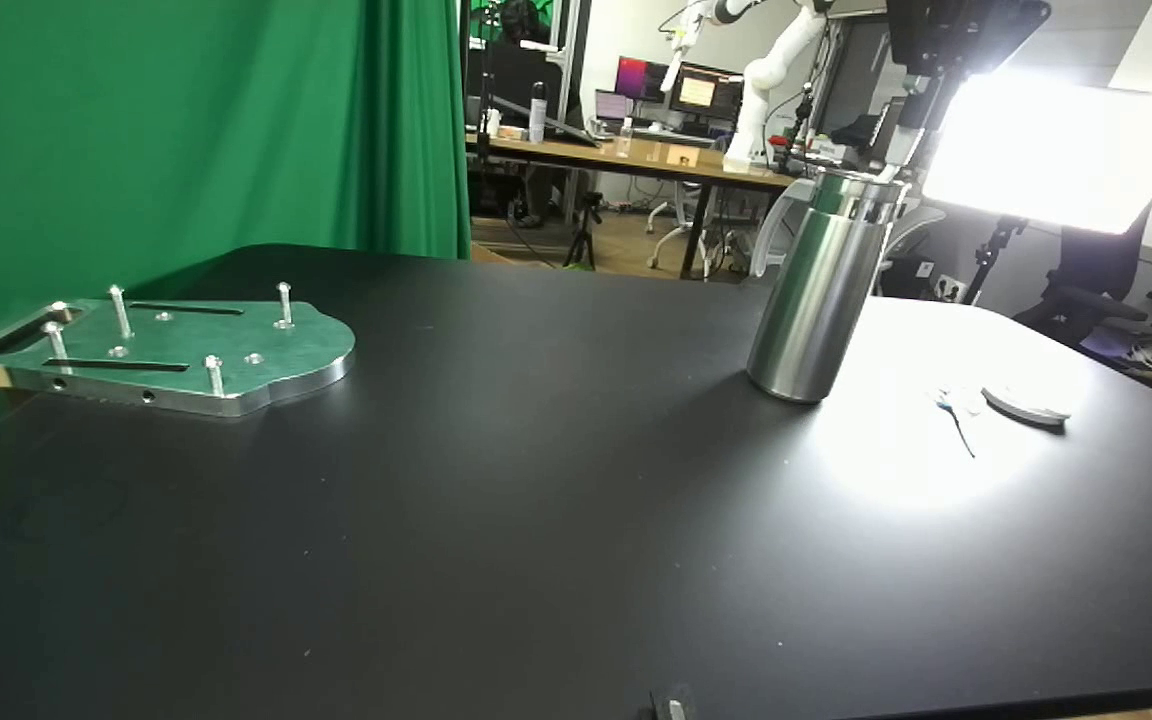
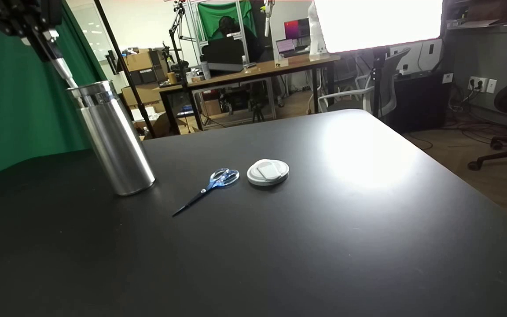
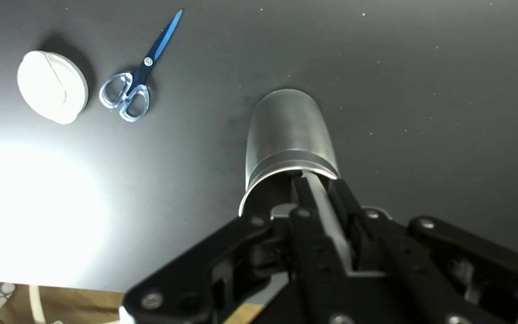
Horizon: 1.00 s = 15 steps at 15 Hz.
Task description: Move the bottle brush up and down repeatedly in the thermos flask
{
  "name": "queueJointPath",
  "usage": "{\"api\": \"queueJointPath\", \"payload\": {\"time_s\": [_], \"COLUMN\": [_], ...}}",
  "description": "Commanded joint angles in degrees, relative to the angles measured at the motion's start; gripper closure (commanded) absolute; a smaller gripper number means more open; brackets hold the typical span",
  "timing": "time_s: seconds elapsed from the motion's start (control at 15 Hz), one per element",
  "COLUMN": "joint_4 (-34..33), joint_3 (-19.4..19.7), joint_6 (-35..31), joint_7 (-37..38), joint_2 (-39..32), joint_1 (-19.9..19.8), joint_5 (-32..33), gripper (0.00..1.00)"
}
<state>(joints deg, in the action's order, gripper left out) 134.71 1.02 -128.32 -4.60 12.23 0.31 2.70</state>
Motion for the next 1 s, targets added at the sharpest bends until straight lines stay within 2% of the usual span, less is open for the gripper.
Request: {"api": "queueJointPath", "payload": {"time_s": [0.0, 0.53, 0.67, 0.93], "joint_4": [-0.19, -0.31, -0.27, -0.51], "joint_3": [0.69, 2.23, 2.5, 2.46], "joint_6": [2.17, 4.42, 3.77, 1.61], "joint_7": [-0.75, -2.72, -2.9, -2.77], "joint_2": [5.67, 13.5, 13.51, 8.84], "joint_1": [-0.58, -0.53, -0.52, -0.47], "joint_5": [-0.7, -1.28, -1.49, -1.23], "gripper": [0.96, 0.96, 0.96, 0.96]}}
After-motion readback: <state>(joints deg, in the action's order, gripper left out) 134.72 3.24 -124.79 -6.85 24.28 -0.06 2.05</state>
